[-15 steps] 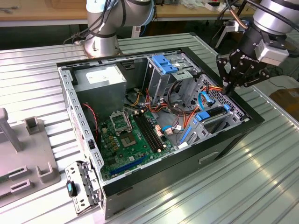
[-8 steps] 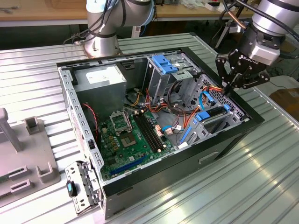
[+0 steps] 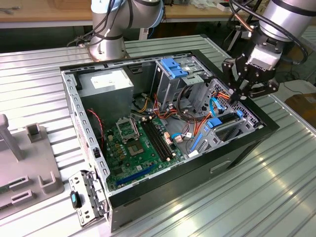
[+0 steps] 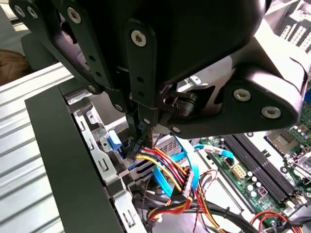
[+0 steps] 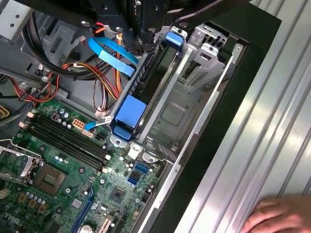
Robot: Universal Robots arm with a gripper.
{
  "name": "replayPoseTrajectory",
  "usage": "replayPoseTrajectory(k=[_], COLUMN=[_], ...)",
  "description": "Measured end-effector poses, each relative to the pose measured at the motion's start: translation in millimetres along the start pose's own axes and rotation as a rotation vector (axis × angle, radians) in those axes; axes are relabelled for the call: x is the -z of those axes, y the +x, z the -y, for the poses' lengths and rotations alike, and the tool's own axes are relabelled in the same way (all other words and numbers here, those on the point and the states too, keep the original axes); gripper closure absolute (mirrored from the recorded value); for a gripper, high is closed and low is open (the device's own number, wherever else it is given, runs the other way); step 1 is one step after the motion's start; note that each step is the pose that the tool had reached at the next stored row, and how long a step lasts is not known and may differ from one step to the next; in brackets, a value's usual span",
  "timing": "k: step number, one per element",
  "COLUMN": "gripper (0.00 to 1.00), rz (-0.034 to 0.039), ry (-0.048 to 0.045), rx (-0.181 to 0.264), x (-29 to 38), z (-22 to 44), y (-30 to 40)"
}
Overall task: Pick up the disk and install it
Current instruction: 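Insert the first disk wire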
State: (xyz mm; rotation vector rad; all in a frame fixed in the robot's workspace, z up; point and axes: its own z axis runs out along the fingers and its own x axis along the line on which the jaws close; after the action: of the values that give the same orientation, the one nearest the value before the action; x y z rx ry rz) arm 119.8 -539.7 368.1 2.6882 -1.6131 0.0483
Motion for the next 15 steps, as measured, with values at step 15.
replayPoseTrajectory(k=[15], gripper=[0.84], rz=[-0.0029], ry=[-0.0085], rx=[-0.289], x=[-3.1], z=[-2.6], y=[-1.3])
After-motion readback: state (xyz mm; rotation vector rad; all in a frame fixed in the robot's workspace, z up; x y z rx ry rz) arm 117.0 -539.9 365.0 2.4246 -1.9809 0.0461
